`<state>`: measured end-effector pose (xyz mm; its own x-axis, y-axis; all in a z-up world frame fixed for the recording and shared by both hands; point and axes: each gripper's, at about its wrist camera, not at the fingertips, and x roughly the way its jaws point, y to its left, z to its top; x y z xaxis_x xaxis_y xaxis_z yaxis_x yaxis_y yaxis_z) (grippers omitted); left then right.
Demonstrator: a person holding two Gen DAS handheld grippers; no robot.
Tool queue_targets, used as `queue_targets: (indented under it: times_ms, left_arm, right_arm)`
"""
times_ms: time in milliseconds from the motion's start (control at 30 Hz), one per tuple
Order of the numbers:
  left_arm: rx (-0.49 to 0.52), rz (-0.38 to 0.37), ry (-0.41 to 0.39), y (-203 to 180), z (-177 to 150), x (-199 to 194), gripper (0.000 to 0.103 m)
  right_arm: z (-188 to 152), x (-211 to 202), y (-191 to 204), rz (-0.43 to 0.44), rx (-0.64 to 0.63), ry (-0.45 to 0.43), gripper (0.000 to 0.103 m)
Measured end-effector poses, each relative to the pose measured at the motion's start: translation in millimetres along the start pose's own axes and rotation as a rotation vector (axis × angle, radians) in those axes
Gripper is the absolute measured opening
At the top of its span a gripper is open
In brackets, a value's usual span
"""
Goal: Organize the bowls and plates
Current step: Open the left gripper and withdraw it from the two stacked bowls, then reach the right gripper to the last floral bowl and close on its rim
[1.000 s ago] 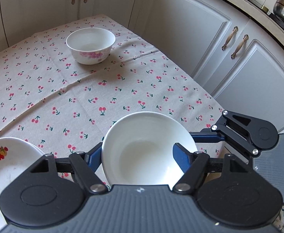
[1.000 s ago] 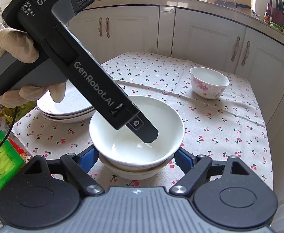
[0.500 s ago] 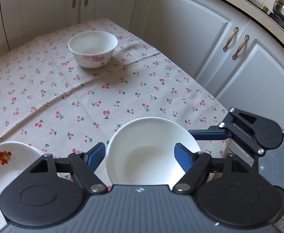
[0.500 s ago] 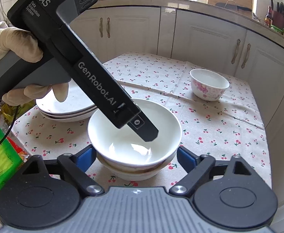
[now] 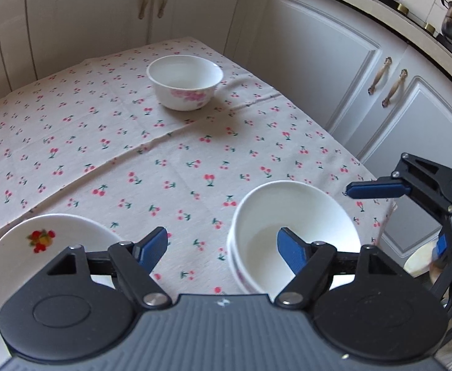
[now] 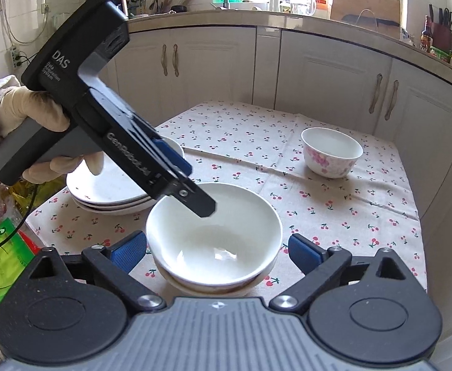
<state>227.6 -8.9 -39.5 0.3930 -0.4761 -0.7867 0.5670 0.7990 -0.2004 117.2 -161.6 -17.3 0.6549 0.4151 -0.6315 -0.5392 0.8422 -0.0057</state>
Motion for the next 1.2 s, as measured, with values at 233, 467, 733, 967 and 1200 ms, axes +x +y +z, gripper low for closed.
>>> queue_targets:
  times_ms: [233,467,733,967,1200]
  left_arm:
    - [-0.012,-0.009,-0.013,15.4,-8.5,-2.0,0.078]
    - [0.0,0.0,-0.027,20.9,-5.4,-7.3,0.078]
    - [0.057,-0.011,-0.073,14.8,30.7,-2.9,0.079]
    - [0.101,0.019,-0.087,14.1,73.3,31.0,0.079]
    - [0.175,0.07,-0.121,13.8,101.1,74.6,0.081]
  right_arm:
    - [2.5,0.8,-2.9,-0.027,0.012,0.006,0.1]
    - [5.2,-3.3,-8.8,-0.054,0.016,0.003,0.1]
    - [20.0,-7.3,-39.0,-0.107,0.05,-0.05,0.101]
    - [34.1,16.1,-85.5,-0.151,0.086,-0.042,0.101]
    - [55.0,48.8,-138.2,-0.165,0.124,-0.005,0.1]
